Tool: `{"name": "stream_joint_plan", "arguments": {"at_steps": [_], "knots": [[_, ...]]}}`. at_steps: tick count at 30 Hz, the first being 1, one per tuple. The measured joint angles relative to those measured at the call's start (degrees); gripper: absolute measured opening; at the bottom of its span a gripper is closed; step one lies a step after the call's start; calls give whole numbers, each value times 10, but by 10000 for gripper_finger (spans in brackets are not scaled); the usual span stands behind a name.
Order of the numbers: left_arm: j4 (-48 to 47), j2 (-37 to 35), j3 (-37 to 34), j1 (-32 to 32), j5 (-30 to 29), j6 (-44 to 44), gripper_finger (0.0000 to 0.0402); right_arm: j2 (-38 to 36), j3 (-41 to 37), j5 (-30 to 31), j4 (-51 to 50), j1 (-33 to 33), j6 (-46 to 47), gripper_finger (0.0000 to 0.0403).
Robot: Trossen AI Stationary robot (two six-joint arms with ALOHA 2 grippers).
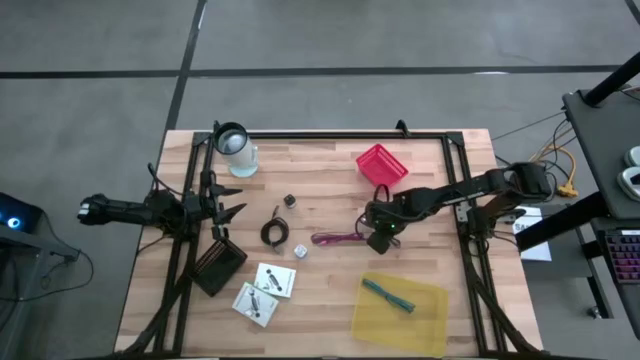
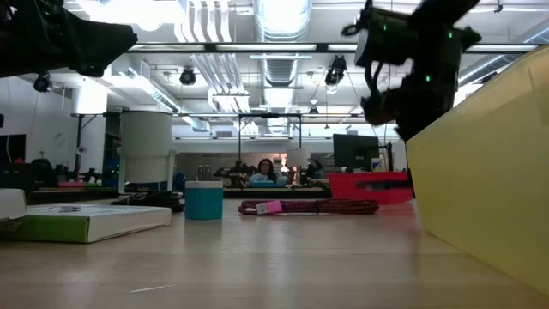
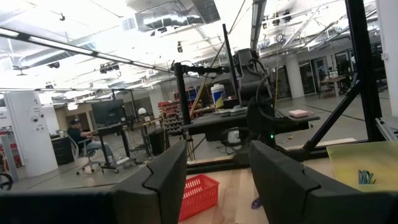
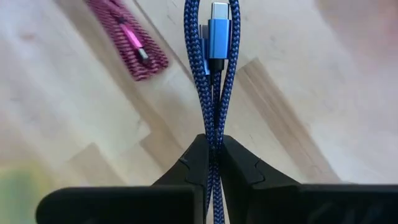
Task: Pick and place items into bin
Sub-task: Put the blue patterned charger cable into the yellow bin
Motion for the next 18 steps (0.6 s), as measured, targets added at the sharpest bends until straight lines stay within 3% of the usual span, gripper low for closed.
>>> {"name": "stream_joint_plan", "arguments": {"at_steps": [10,15,18], "knots": [[0,0,0,0,0,0,160,-68,119,-6,-156,26,-18,13],[0,0,0,0,0,0,160,-84,141,-47,-162,88,-65,13],[0,0,0,0,0,0,160,-85,146,-90,-161,135,-40,13]]}}
